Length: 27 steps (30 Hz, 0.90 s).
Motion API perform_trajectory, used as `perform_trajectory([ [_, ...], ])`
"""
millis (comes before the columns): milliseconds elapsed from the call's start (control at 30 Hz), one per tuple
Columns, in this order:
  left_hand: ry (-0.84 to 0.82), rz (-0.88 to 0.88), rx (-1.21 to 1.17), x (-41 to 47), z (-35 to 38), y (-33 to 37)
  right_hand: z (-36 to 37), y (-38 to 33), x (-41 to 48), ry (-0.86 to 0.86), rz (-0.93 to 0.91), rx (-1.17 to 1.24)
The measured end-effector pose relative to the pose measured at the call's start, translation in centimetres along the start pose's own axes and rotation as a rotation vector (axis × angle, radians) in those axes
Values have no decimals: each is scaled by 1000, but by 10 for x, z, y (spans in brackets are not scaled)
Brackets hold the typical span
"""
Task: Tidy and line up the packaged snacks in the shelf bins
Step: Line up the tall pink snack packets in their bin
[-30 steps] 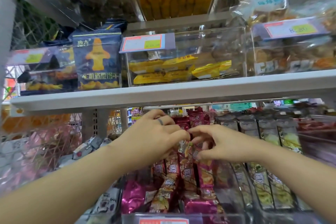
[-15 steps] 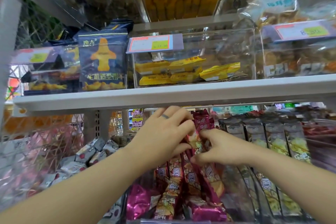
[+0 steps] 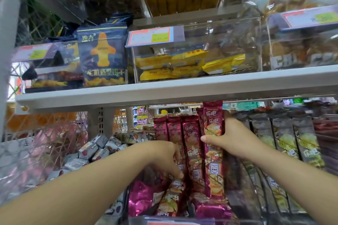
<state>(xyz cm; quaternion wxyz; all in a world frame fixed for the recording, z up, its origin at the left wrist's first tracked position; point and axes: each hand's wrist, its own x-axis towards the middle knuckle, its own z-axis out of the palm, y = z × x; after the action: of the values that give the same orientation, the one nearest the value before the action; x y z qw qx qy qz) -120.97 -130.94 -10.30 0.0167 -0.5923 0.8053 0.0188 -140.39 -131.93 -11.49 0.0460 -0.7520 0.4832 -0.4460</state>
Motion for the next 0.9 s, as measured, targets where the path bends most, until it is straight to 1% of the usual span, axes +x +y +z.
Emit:
perform_trajectory([
  [100,-173,-60,68,4,0,7,-1,1,-1,-28,-3,0],
  [167,-247,-70,144,6,4,12,-1,0,-2,-55,-2,-2],
  [233,-252,-49,188,6,9,14,-1,0,-2,-64,3,-11],
  [333,-232,1,154,5,15,14,0,-1,-3,-67,4,-7],
  [500,-144,14,-10,3,18,12,-1,-3,-4,-62,8,3],
  [700,55,-5,-333,-3,5,8,-1,-4,-5,-21,22,-5],
  [800,96,-31,-596,-6,-2,6,0,-3,-5,-16,31,-20],
  [900,94,-27,-678,-13,-9,2,-1,-4,-4,-26,36,-42],
])
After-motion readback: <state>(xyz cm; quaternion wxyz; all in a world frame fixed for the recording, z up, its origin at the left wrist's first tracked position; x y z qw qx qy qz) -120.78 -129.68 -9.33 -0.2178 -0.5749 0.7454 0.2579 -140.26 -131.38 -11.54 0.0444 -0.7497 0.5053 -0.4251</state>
